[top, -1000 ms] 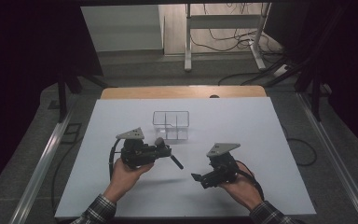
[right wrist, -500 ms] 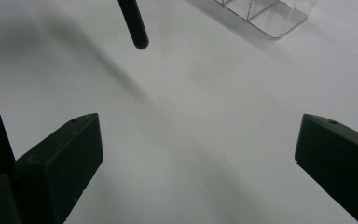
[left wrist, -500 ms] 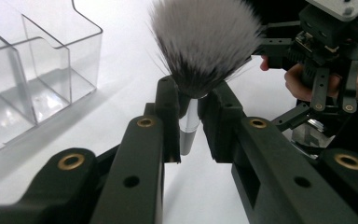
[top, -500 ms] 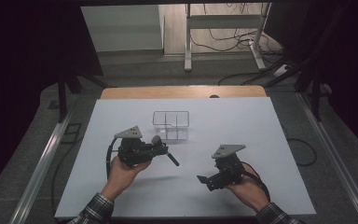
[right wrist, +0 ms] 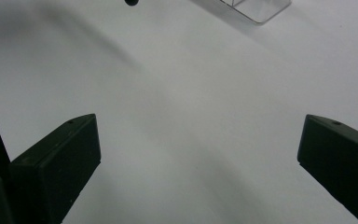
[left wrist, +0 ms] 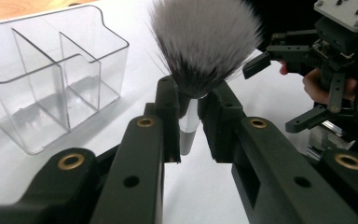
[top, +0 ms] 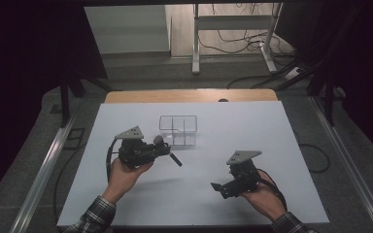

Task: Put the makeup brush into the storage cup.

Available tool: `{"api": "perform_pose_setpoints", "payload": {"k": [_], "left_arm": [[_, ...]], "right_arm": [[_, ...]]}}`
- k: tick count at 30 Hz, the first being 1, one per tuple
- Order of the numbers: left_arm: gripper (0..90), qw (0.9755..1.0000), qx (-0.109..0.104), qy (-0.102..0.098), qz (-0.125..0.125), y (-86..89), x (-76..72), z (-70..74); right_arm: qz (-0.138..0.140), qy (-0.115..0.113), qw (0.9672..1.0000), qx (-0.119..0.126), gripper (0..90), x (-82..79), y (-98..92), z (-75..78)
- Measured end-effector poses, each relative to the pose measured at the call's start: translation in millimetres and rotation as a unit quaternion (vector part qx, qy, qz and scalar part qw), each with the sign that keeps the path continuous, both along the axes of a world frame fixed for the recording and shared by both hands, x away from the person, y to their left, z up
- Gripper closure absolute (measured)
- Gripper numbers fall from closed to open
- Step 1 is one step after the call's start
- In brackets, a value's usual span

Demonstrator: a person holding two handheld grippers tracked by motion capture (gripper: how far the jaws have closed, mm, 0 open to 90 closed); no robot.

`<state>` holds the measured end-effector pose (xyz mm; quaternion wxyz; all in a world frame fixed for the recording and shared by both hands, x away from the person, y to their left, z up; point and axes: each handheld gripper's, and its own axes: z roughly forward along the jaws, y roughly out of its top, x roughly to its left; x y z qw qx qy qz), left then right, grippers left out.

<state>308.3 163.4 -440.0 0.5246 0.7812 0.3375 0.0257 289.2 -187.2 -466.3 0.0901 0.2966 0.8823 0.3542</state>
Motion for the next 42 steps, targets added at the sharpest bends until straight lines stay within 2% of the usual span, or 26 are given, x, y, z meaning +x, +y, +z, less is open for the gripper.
{"api": "perform_pose_setpoints", "payload": {"k": [10,16,20,27,36,42], "left_arm": [[76.9,0.9999,0.004,-0.006,0.009,4.3,9.8,3.5],[76.9,0.9998,0.008,-0.01,0.015,5.5,16.4,5.6],[76.9,0.9997,0.01,-0.014,0.019,6.0,20.4,7.7],[76.9,0.9994,0.009,-0.024,0.022,5.2,27.4,11.9],[76.9,0.9991,0.01,-0.033,0.027,5.8,36.2,17.2],[76.9,0.9988,0.009,-0.039,0.028,4.5,41.1,20.8]], "right_arm": [[-0.023,-0.005,0.9997,-0.006,0.0,0.5,-13.4,-0.3],[-0.028,-0.007,0.9995,-0.009,0.0,-1.2,-19.4,-0.6],[-0.04,-0.02,0.999,-0.008,0.0,-1.8,-24.8,0.5],[-0.05,-0.011,0.9986,-0.013,0.0,-2.1,-33.6,-1.8],[-0.078,-0.016,0.9968,0.001,0.0,-2.2,-47.4,-1.4],[-0.089,-0.01,0.996,-0.005,0.0,-3.0,-56.7,-3.3]]}}
